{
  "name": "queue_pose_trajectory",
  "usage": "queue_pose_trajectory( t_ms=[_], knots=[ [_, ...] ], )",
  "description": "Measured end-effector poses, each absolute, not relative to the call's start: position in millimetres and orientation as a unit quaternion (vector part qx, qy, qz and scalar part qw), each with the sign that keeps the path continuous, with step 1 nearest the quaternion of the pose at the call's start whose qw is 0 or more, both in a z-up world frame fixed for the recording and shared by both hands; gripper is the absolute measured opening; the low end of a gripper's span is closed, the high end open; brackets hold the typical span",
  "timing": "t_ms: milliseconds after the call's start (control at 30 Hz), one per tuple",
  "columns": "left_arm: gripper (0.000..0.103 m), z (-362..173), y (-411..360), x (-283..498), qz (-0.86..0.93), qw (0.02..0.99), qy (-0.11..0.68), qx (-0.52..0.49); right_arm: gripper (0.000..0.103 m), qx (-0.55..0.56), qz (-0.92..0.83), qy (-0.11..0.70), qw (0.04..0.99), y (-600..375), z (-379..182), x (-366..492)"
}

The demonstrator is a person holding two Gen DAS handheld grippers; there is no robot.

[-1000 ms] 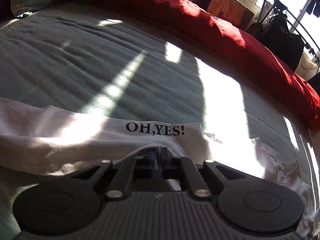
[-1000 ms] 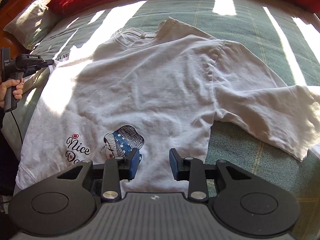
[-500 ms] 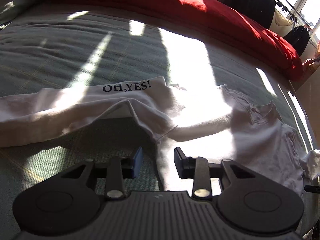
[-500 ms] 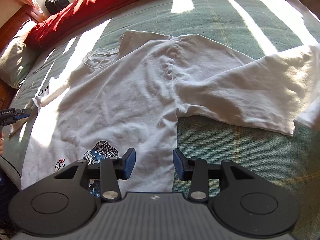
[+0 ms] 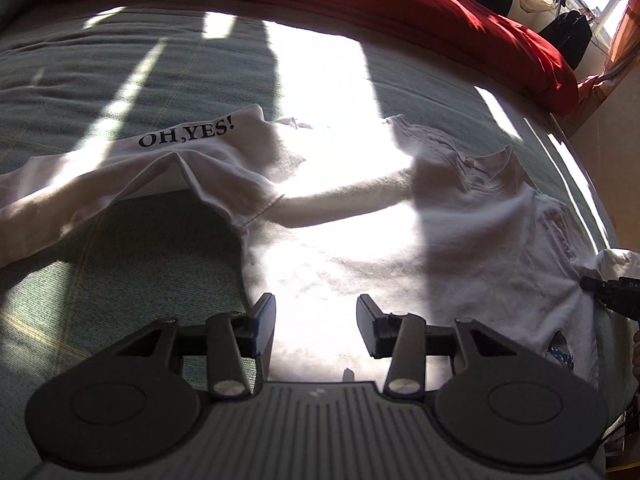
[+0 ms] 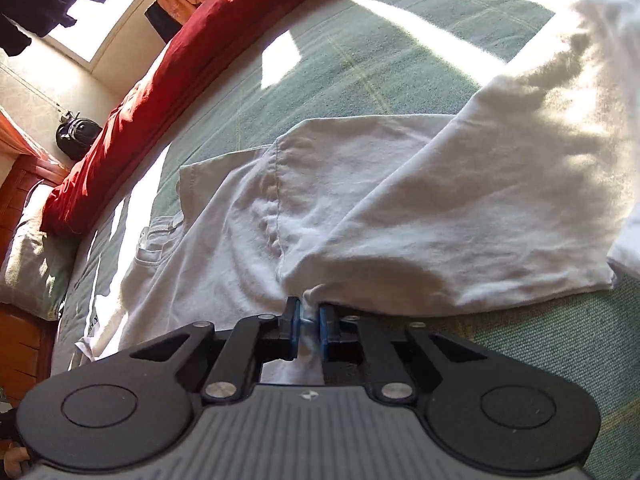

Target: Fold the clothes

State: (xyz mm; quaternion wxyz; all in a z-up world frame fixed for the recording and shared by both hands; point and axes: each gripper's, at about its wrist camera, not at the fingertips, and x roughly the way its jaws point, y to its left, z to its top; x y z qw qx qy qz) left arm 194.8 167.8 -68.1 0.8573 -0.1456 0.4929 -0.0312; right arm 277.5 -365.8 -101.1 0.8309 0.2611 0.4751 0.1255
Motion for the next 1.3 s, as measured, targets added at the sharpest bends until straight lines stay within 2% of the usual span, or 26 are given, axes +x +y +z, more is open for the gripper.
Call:
queue_pose_trajectory(
  t_ms=[133,333,433,467,567,767,900,967,1067,1100,1133,1167,1200,1300],
  knots=[
    [0.044,-68,167,197,-0.028,0.859,0.494,-0.134,0.008,0.21,0.108,0.471,0.85,-363,-90,286],
    [0.046,-71,173,197,-0.029,0.858,0.49,-0.148,0.007,0.191,0.099,0.483,0.849,-365,-96,293],
    [0.053,-73,178,196,-0.029,0.858,0.486,-0.161,0.02,0.222,0.123,0.492,0.833,-371,-93,291],
    [0.059,-74,180,196,-0.029,0.858,0.485,-0.166,0.031,0.226,0.134,0.495,0.828,-372,-91,288],
    [0.064,-76,186,194,-0.029,0.858,0.481,-0.179,0.042,0.235,0.16,0.499,0.819,-372,-92,283],
    [0.065,-90,207,211,-0.032,0.846,0.478,-0.234,0.051,0.245,0.2,0.502,0.805,-368,-101,278],
    [0.065,-104,211,232,-0.042,0.842,0.474,-0.253,0.051,0.251,0.222,0.501,0.798,-365,-107,276],
    [0.07,-108,211,240,-0.051,0.844,0.464,-0.265,0.051,0.252,0.222,0.497,0.8,-365,-107,276],
    [0.068,-110,208,244,-0.067,0.847,0.451,-0.274,0.052,0.254,0.224,0.491,0.803,-364,-108,277],
    [0.066,-110,205,244,-0.073,0.849,0.448,-0.27,0.052,0.255,0.224,0.489,0.804,-364,-109,277],
    [0.048,-110,202,242,-0.072,0.853,0.449,-0.256,0.042,0.256,0.225,0.487,0.805,-363,-109,277],
    [0.016,-109,199,241,-0.065,0.856,0.453,-0.239,0.017,0.256,0.225,0.485,0.805,-363,-109,277],
    [0.007,-107,197,239,-0.059,0.859,0.455,-0.227,0.007,0.257,0.225,0.483,0.806,-363,-110,277],
    [0.004,-91,197,234,-0.048,0.87,0.439,-0.219,0.007,0.259,0.227,0.476,0.809,-362,-111,278]
  ],
)
